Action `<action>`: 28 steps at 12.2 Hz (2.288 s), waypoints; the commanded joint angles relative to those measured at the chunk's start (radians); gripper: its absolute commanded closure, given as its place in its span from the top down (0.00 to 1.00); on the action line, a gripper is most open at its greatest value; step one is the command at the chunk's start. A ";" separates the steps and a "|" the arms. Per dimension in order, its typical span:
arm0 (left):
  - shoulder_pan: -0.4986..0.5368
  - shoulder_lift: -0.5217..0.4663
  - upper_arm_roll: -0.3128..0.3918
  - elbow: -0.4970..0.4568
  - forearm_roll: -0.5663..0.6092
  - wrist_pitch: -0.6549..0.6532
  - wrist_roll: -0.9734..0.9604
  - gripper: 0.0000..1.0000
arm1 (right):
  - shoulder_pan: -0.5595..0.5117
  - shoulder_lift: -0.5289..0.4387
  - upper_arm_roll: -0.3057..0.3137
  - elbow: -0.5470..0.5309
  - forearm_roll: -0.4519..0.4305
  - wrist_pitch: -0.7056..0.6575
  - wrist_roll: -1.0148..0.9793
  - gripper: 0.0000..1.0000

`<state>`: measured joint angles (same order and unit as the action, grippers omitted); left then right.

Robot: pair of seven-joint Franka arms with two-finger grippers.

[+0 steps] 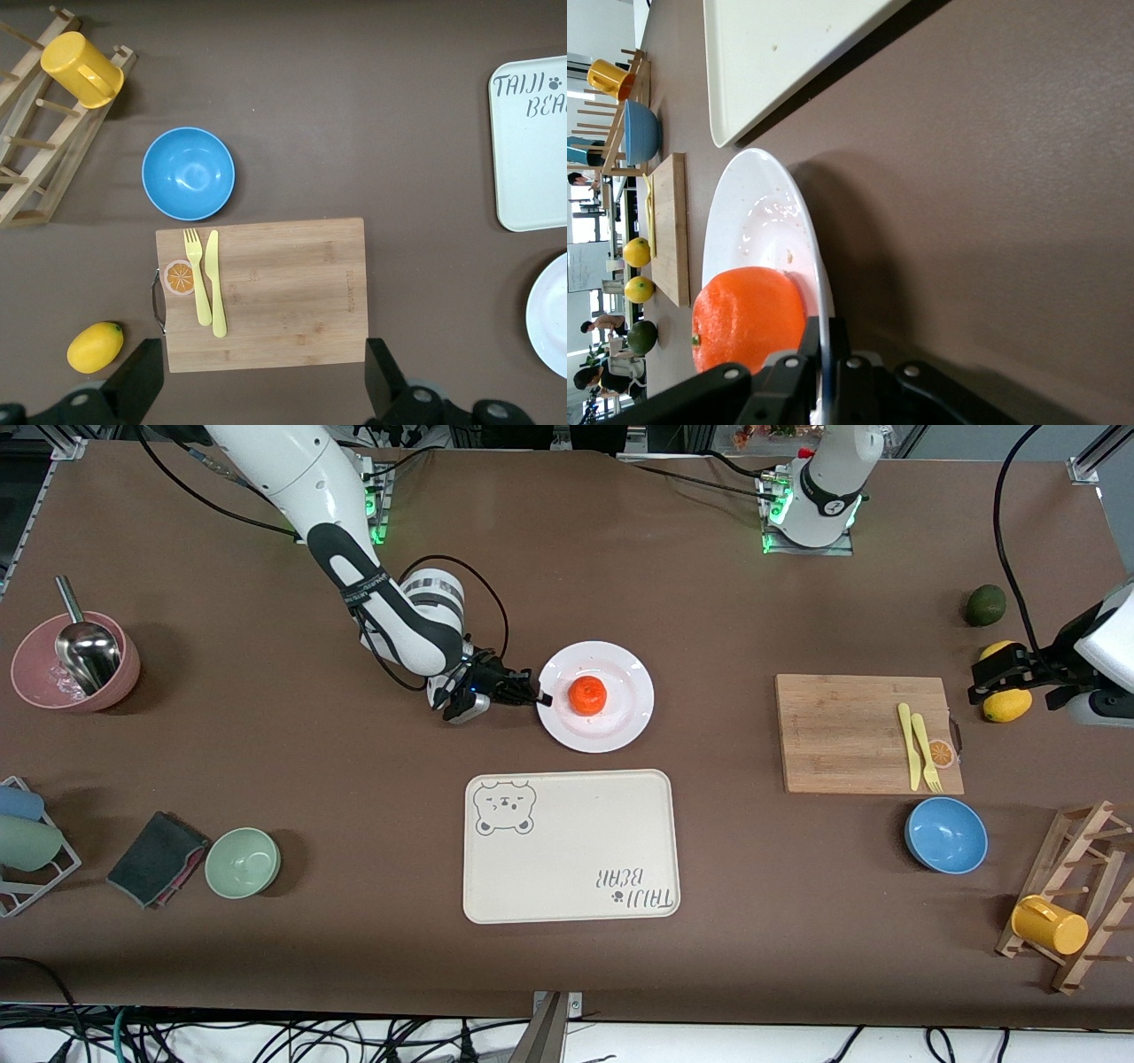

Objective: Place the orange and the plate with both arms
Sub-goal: 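Slide the plate with the right gripper onto the bear tray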

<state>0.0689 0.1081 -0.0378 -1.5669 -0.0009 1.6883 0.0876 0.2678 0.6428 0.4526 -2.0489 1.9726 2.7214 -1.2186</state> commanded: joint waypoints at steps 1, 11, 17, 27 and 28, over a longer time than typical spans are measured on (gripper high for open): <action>0.003 0.016 0.006 0.015 0.001 0.002 0.021 1.00 | 0.005 0.031 0.000 0.026 0.023 0.027 -0.028 0.00; -0.001 0.016 0.004 0.015 0.001 0.002 0.023 1.00 | -0.030 0.020 0.000 0.219 0.006 0.052 0.114 0.00; -0.001 0.018 0.003 0.016 0.001 0.002 0.023 1.00 | -0.041 0.155 -0.121 0.456 -0.494 -0.009 0.500 0.00; -0.003 0.016 0.002 0.016 0.001 0.002 0.023 1.00 | -0.044 0.291 -0.204 0.630 -0.696 -0.147 0.662 0.00; -0.003 0.016 0.002 0.016 0.001 0.002 0.023 1.00 | -0.036 0.322 -0.204 0.665 -0.698 -0.147 0.662 0.00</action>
<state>0.0678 0.1222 -0.0355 -1.5659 -0.0009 1.6900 0.0877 0.2239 0.8931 0.2443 -1.4830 1.2991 2.5875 -0.5778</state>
